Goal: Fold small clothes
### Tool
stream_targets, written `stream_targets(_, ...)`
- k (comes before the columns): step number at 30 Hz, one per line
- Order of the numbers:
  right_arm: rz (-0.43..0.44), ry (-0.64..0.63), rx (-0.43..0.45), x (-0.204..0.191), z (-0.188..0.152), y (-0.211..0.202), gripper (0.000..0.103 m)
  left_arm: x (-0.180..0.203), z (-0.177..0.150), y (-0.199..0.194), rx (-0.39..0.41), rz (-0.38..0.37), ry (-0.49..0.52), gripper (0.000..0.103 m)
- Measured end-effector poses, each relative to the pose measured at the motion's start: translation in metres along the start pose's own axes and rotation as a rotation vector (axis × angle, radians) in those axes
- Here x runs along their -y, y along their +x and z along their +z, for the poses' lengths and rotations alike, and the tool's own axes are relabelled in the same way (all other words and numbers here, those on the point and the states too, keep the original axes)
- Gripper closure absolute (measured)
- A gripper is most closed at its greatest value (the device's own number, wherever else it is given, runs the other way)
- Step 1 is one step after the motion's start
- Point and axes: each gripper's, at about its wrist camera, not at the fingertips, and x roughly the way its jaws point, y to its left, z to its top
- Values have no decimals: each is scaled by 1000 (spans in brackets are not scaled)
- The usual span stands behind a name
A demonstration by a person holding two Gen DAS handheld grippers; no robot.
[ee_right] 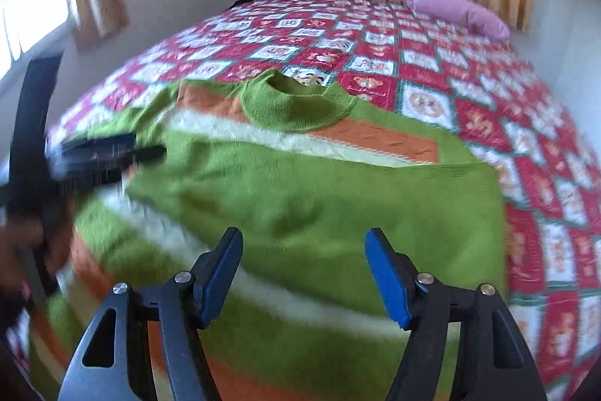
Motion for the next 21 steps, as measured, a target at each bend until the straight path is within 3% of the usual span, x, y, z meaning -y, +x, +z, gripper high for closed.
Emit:
stream_targets(2,50,46,-88,4,-6,19,35,9,-4,7,-18,15,29,28)
stream_targets(5,38,-12,-93,-7,-28,8,34,14,-14,22,-91,78,86,28)
stream_targets(9,13,-76,-104,-11,-47,-4,34,8,-22,19,-100,65,97,21)
stream_targets(12,20,-56,-83,-9,-39,-13,34,6,-22,19,-96,63,84,21)
stream_targets(16,35,-71,15,-23,-13,-25,34,-1,-24,1,-68,63,31,21)
stream_targets(21,93,-143,-19,-51,-2,10,34,-33,-26,-33,-17,98,-19,18)
